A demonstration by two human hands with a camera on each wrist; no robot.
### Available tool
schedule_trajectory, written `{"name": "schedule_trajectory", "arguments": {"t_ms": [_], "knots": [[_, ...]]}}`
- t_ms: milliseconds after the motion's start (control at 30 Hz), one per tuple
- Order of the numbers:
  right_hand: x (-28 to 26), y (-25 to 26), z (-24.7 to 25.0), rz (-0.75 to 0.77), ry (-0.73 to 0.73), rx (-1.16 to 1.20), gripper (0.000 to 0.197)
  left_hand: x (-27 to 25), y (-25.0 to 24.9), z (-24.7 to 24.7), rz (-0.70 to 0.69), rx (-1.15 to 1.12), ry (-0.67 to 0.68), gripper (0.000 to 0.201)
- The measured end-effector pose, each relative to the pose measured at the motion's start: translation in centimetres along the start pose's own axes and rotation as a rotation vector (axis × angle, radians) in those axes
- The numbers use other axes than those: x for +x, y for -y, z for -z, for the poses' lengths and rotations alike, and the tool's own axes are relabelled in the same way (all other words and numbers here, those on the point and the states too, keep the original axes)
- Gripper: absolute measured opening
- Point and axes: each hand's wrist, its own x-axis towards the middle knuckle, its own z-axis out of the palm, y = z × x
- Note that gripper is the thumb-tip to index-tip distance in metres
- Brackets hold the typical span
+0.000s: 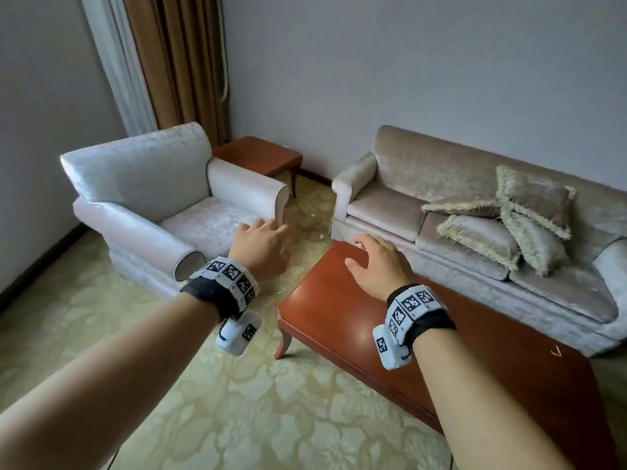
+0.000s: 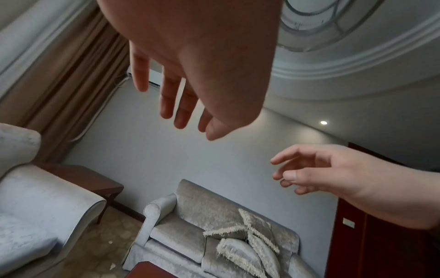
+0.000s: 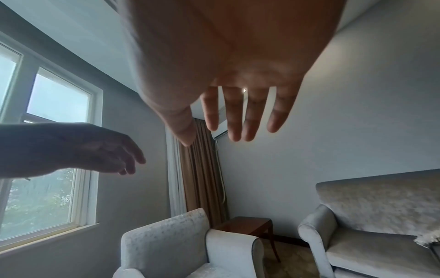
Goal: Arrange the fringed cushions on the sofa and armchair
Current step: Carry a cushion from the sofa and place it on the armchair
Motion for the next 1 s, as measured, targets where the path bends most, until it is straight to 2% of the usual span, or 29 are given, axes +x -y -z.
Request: {"name": "schedule_trajectory", "arguments": {"t_ms": [67, 167, 300, 533, 733, 833, 1000], "knots": [[1.1, 1.7, -1.6, 0.003, -0.009, 0.046, 0.038, -0.1, 1.9, -0.4, 0.03, -0.021, 0.002, 0.043], [2.7, 4.0, -4.4, 0.029, -0.021, 0.093, 0.037, -0.2, 5.2, -1.7, 0.03, -0.078, -0.032, 0.036], [5.0, 6.7, -8.5, 0.017, -0.027, 0.144, 0.037, -0.3, 10.8, -4.0, 0.072, -0.158, -0.012, 0.03], [9.7, 10.6, -14.8, -0.046, 0.059, 0.2, 0.036, 1.5, 20.5, -7.6, 0.141, -0.219, 0.007, 0.033], [16.8, 10.9, -17.4, -0.044, 0.095, 0.205, 0.036, 7.4, 24.1, -9.9, 0.154, -0.24, 0.036, 0.033], [22.0, 10.1, -19.0, -0.01, 0.099, 0.223, 0.035, 11.6, 25.3, -11.2, 0.152, -0.219, 0.046, 0.034], [31.6, 9.9, -21.4, 0.057, 0.122, 0.251, 0.034, 18.6, 27.4, -11.8, 0.23, -0.16, 0.052, 0.036]]}}
